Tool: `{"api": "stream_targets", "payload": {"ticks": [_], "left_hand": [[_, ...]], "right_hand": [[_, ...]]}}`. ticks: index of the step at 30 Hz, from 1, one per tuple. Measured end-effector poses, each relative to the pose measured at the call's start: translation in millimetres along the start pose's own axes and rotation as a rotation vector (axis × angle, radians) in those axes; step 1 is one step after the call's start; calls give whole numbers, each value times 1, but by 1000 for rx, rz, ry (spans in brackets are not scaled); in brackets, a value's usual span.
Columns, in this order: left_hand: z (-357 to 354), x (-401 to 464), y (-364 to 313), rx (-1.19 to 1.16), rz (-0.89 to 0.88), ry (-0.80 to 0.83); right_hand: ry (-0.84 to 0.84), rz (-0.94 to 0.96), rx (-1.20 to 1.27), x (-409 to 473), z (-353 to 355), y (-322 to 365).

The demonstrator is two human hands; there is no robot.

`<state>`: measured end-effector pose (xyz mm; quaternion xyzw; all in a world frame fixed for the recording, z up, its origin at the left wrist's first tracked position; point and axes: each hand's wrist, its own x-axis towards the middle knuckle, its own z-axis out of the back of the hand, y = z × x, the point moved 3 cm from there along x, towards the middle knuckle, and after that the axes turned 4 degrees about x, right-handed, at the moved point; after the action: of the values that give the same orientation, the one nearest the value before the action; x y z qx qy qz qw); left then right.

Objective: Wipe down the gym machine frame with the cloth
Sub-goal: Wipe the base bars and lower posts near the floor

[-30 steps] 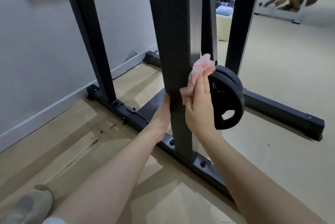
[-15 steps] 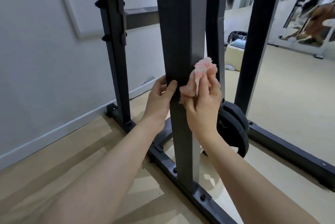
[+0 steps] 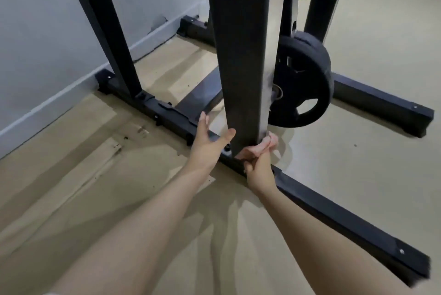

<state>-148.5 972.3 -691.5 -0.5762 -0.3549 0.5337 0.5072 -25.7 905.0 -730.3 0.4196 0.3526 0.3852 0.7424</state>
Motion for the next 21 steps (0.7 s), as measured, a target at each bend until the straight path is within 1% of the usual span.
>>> {"api": "stream_targets", "payload": {"ticks": [2,3,4,5,6,7,9,11,12,14,15,16,17,19,20,21], "left_hand": [[-2,-2,43,61,98,41],[-5,-3,59,88,125,74],[-9,-2,73,123,139,108],[-13,-2,84,157,148,132],[-18,-3,93,183,159,145],[-23,-3,100,196,168,158],[-32,-5,107,198,178,188],[-39,-7,110,225,187,218],[-42,-8,112,247,190,232],[-49,-10,114,323,170,268],[-52,-10,117,368,153,286],[-57,-10,121,404,138,297],[-61,-10,127,434,129,298],[-69,-11,139,483,124,274],[-74,-11,143,504,119,256],[-80,-12,147,519,115,240]], "right_hand": [[175,-196,-127,2,-5,-27],[235,-266,-137,1,-4,-40],[258,-300,-92,-2,-6,-50],[244,-322,-15,-6,-6,-55],[193,-357,92,-9,-6,-57],[109,-399,221,-9,-3,-57],[-99,-481,427,-11,3,-55],[-279,-571,516,-17,10,-56],[-368,-577,499,-18,16,-55],[-551,-508,400,-19,36,-52],[-614,-405,286,-17,49,-52],[-631,-278,125,-13,60,-53],[-605,-176,-41,-8,69,-57],[-492,-64,-288,4,76,-70],[-391,-43,-386,10,73,-78],[-252,-56,-478,16,68,-88]]}}
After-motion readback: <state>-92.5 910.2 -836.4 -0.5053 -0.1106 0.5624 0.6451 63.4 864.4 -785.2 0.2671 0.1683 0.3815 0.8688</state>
